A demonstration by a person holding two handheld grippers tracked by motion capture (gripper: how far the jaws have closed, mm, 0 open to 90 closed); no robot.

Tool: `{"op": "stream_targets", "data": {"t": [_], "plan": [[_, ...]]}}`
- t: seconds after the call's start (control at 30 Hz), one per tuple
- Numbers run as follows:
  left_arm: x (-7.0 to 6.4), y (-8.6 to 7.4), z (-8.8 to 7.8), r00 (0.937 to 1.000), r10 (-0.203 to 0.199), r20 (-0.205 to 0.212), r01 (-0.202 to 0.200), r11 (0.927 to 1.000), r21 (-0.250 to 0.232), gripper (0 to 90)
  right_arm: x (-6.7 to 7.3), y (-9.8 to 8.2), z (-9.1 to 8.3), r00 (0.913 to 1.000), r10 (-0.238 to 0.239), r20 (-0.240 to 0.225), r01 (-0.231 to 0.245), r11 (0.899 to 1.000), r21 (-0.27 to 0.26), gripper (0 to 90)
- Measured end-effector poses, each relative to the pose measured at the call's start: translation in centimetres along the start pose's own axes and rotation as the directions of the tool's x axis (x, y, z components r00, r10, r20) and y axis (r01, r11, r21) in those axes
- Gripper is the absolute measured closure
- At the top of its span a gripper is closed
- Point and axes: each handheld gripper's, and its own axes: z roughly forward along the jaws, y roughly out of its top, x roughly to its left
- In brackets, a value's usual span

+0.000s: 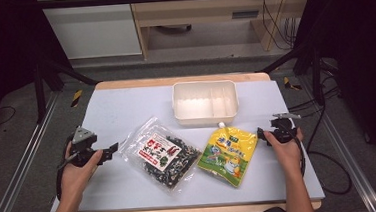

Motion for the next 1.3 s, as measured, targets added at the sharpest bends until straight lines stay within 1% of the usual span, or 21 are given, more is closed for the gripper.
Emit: {"op": "stream_targets", "data": {"t": [0.03,0.07,0.1,0.17,0.2,0.27,0.3,0.33,0.37,0.4,0.43,0.5,0.53,0.63,0.7,0.8,0.87,0.97,1.07,1.2,1.3], "plan": [[0.0,0.0,0.0,1.0000,0.000,0.000,0.000,1.0000,0.000,11.5,0.0,0.0,0.0,1.0000,0.000,0.000,0.000,1.000,0.000,11.1],[-0.3,-0.1,0.2,0.9999,0.010,0.004,-0.010,0.9991,0.041,13.4,0.0,0.0,0.0,1.0000,0.000,0.000,0.000,1.000,0.000,11.1],[-0.3,-0.1,0.2,0.9999,0.010,0.004,-0.010,0.9991,0.041,14.8,0.0,0.0,0.0,1.0000,0.000,0.000,0.000,1.000,0.000,11.1],[-0.7,-0.2,0.7,0.9997,0.021,0.015,-0.022,0.9968,0.076,15.8,0.0,0.0,0.0,1.0000,-0.001,0.001,0.001,1.000,0.000,11.1],[-1.0,-0.3,1.0,0.9992,0.029,0.027,-0.032,0.9939,0.106,15.8,0.0,0.0,0.0,1.0000,-0.001,0.001,0.001,1.000,0.000,11.1],[-1.6,-0.4,1.6,0.9986,0.047,0.023,-0.050,0.9870,0.153,17.7,0.0,0.0,0.0,1.0000,0.001,0.002,-0.001,1.000,0.000,11.1],[-1.6,-0.4,1.6,0.9986,0.047,0.023,-0.050,0.9870,0.153,17.7,0.0,0.0,0.0,1.0000,0.000,0.002,0.000,1.000,-0.001,11.1],[-1.8,-0.4,1.7,0.9983,0.054,0.020,-0.057,0.9848,0.164,17.7,0.0,0.0,0.0,1.0000,0.000,0.002,0.000,1.000,-0.001,11.1],[-1.9,-0.5,1.9,0.9978,0.063,0.022,-0.066,0.9804,0.186,19.1,0.0,0.0,0.0,1.0000,-0.001,0.003,0.001,1.000,0.000,11.0],[-1.9,-0.6,2.0,0.9980,0.058,0.024,-0.061,0.9814,0.182,19.1,0.0,0.0,0.0,1.0000,-0.001,0.003,0.001,1.000,0.000,11.0],[-1.9,-0.7,2.1,0.9976,0.061,0.033,-0.066,0.9791,0.193,20.2,0.0,0.0,0.0,1.0000,-0.001,0.004,0.001,1.000,0.000,11.0],[-1.9,-0.7,2.2,0.9978,0.052,0.041,-0.059,0.9786,0.197,21.5,0.0,0.0,0.0,1.0000,0.001,0.003,-0.001,1.000,0.001,11.0],[-1.8,-0.9,2.4,0.9974,0.051,0.051,-0.061,0.9766,0.206,22.5,0.0,0.0,0.0,1.0000,0.000,0.003,0.000,1.000,0.001,10.9],[-1.8,-0.9,2.4,0.9971,0.053,0.055,-0.063,0.9748,0.214,23.7,0.1,0.0,0.0,1.0000,0.000,0.004,0.000,1.000,0.002,10.9],[-1.8,-1.0,2.5,0.9972,0.055,0.052,-0.064,0.9753,0.211,23.7,0.1,0.0,0.0,1.0000,0.000,0.005,0.000,1.000,0.001,10.9],[-1.9,-0.9,2.6,0.9964,0.057,0.062,-0.069,0.9742,0.215,24.5,0.1,0.0,0.0,1.0000,0.002,0.004,-0.002,1.000,0.001,10.9],[-1.9,-1.0,2.7,0.9964,0.047,0.071,-0.061,0.9750,0.214,24.6,0.1,0.0,0.0,1.0000,0.000,0.005,0.000,1.000,0.001,10.9],[-1.8,-1.0,2.8,0.9965,0.042,0.072,-0.057,0.9736,0.221,24.7,0.0,0.0,0.0,1.0000,-0.002,0.005,0.002,1.000,0.002,10.9],[-1.6,-1.1,2.8,0.9970,0.035,0.070,-0.049,0.9748,0.217,24.4,0.0,0.0,0.0,1.0000,-0.002,0.005,0.002,1.000,0.003,10.9],[-1.6,-1.2,2.9,0.9967,0.033,0.074,-0.049,0.9740,0.221,24.7,0.0,0.0,0.0,1.0000,-0.002,0.005,0.002,1.000,0.002,10.9],[-1.7,-1.2,3.0,0.9964,0.039,0.076,-0.055,0.9727,0.225,26.9,0.0,0.0,0.0,1.0000,-0.002,0.004,0.002,1.000,0.002,10.9]]}}
